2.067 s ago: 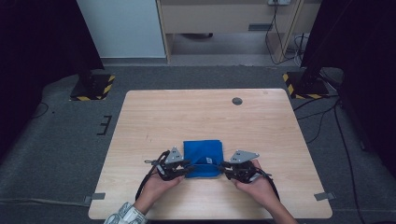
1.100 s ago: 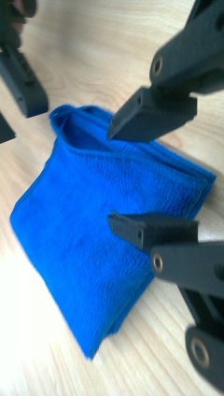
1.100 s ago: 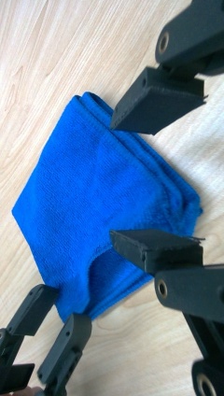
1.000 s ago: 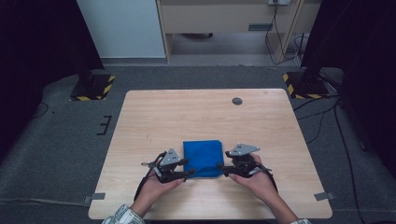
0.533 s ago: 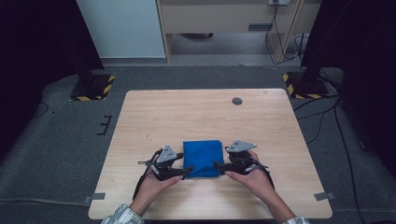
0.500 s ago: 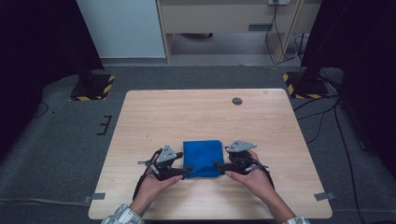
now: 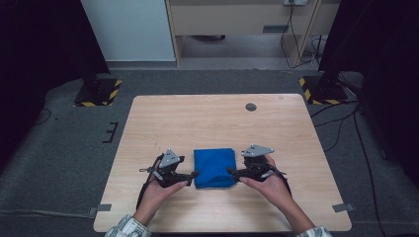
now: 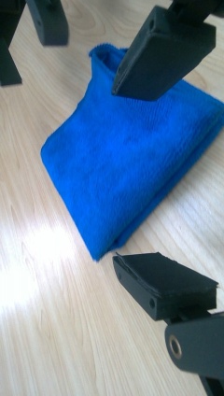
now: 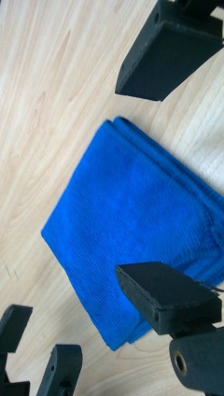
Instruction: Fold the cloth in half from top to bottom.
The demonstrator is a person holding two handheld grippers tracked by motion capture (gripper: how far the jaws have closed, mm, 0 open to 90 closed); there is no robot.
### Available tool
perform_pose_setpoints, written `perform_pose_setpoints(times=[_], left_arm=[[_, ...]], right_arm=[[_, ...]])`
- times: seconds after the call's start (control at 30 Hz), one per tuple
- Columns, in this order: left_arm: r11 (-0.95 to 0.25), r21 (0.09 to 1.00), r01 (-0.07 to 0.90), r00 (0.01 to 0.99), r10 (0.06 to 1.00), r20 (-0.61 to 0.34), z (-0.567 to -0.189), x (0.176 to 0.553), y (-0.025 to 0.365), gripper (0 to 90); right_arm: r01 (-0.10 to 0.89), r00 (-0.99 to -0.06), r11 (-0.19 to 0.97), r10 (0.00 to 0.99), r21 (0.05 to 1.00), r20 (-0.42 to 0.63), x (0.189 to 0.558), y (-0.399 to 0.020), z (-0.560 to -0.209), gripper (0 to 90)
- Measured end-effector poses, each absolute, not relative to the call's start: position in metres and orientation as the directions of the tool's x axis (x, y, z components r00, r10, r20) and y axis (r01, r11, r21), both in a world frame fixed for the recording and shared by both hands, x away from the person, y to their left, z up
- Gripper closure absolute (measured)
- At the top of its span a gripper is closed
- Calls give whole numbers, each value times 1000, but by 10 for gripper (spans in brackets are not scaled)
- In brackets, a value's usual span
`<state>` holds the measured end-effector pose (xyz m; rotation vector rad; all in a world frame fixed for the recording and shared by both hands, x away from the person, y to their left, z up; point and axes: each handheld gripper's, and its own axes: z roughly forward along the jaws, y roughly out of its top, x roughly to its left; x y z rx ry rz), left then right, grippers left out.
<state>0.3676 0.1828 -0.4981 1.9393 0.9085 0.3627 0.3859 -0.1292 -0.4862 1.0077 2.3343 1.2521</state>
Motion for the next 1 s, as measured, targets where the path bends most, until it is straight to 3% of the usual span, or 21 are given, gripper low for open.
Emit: perform_pose_setpoints(times=[1.0], left_arm=[[-271,807,525,550,831,-78,-509,384,242,101]], right_arm=[[516,-543,241,834,822,96,401,-223,-492,77]])
